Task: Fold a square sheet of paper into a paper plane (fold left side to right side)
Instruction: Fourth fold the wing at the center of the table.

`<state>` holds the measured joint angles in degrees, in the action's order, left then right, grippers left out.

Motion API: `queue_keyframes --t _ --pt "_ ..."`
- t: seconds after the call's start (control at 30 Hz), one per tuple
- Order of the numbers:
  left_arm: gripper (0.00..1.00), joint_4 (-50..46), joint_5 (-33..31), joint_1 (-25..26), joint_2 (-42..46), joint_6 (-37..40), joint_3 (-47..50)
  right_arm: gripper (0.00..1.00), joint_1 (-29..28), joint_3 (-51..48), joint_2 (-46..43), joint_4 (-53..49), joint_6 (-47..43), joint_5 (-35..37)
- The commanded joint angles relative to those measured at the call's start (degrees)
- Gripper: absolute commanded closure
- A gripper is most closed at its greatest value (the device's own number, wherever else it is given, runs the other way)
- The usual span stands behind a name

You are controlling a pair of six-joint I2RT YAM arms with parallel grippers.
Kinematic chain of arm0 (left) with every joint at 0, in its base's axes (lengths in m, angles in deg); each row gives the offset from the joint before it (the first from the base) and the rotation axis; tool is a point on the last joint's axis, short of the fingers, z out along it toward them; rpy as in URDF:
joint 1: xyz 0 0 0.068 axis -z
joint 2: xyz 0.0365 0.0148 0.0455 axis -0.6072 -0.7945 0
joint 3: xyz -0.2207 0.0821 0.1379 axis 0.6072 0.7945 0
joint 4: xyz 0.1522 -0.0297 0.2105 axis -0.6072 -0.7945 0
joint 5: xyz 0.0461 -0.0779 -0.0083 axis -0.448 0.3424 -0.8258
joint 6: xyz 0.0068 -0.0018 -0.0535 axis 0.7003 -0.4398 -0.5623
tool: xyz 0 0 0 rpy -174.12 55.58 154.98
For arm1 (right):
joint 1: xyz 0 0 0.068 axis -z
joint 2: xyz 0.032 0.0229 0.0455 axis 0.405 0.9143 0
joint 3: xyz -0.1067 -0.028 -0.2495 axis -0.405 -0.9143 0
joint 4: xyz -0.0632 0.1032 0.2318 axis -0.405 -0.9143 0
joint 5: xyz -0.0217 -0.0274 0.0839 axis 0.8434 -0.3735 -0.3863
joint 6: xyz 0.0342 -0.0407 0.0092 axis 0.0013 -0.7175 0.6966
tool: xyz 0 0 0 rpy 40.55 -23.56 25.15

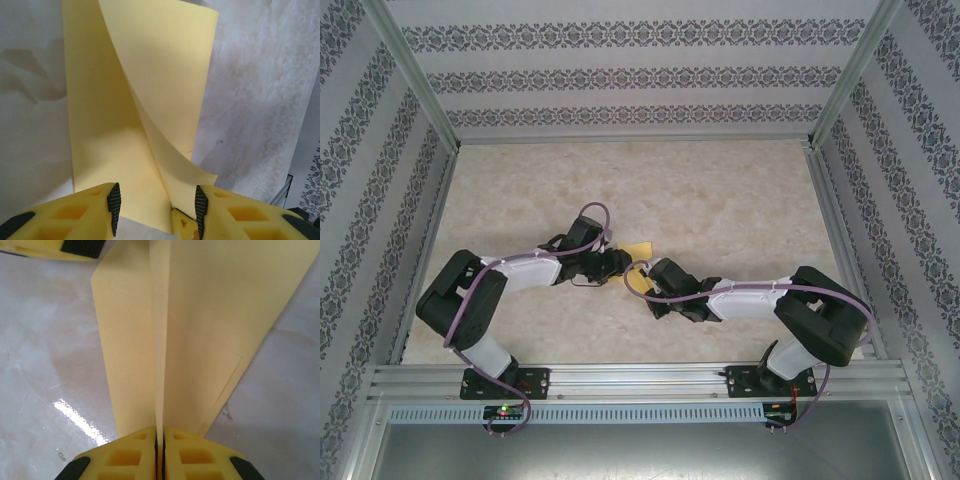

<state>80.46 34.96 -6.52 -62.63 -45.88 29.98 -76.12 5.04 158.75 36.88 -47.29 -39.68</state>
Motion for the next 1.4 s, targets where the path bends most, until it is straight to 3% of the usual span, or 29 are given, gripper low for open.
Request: queue_keyframes --t 0.0,0.5,0.73,0.9,1.1,1.2,1.37 --pt "0.54 1.7 1.4 0.9 -2.1 0.2 -2.2 0.89 0.3 -1.7 1.6 -2.4 0.4 -1.4" --pt "0.55 1.6 1.9 1.6 -7.6 0.8 -5.4 0.86 0.4 -2.0 2.5 -1.8 0.0 -1.6" --pt "0.55 1.9 1.7 1.8 -8.3 0.9 -5.2 0.77 0.5 -2.5 0.0 -1.6 0.4 -2.0" --pt "0.56 1.7 1.6 1.9 -8.4 1.2 -5.0 0.66 3.0 -3.5 -5.3 -0.8 1.1 -7.1" --pt "0.56 2.1 1.4 1.8 -8.6 1.1 -4.6 0.52 10.0 -6.1 -11.2 3.7 4.2 -21.3" --pt "0.56 2.2 1.4 1.9 -8.5 1.1 -4.4 0.51 12.5 -6.2 -11.9 4.5 5.4 -25.0" --pt "0.56 2.4 1.4 1.9 -8.1 1.0 -4.2 0.55 12.7 -3.0 -9.2 -0.4 4.2 -22.7"
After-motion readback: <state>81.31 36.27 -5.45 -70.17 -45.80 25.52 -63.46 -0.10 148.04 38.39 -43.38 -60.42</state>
